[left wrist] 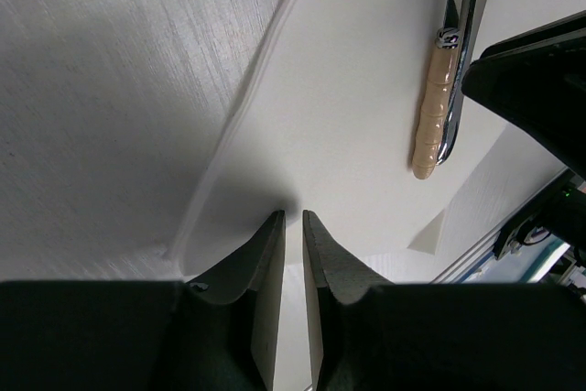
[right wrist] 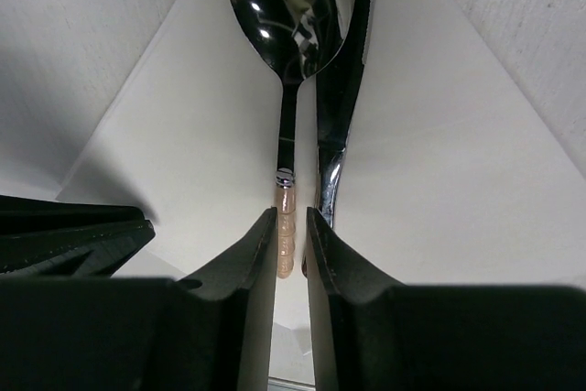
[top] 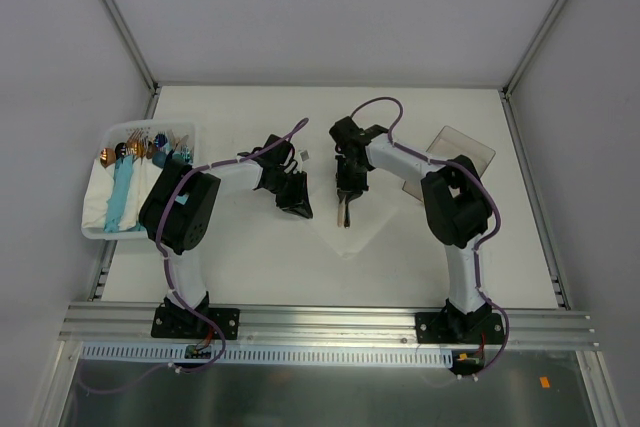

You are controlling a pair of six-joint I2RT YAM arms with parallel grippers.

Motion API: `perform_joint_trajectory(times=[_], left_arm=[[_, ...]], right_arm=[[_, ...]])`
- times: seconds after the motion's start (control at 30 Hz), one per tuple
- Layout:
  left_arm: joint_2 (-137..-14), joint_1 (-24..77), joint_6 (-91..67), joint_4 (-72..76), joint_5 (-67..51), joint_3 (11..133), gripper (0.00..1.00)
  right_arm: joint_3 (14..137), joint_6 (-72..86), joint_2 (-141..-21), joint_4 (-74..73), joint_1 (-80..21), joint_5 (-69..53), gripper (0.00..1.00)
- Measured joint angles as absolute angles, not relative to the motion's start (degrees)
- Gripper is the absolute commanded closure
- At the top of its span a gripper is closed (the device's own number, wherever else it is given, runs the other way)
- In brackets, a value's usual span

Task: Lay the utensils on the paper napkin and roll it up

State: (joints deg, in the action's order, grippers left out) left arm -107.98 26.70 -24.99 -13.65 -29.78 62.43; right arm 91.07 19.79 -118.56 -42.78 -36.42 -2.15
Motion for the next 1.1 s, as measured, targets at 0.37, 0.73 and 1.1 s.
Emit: perform_joint_trajectory(times=[0.37, 0.73, 1.1], left_arm=[[-107.4, 26.7, -24.3, -14.1, -30.0, 62.6, 0.82], [-88.2, 26.7, -14.7, -15.7, -34.3, 64.5, 0.59], [-82.7, 49.4, 11.7, -20.3, -25.0, 62.3, 0.52]], right_arm=[[91.0, 19.4, -116.7, -42.7, -36.4, -2.5, 0.69], [80.1, 16.3, -90.3, -38.0, -26.7, -8.2, 0.71], [59.0, 16.5, -88.1, -32.8, -20.6, -14.3, 0.71]])
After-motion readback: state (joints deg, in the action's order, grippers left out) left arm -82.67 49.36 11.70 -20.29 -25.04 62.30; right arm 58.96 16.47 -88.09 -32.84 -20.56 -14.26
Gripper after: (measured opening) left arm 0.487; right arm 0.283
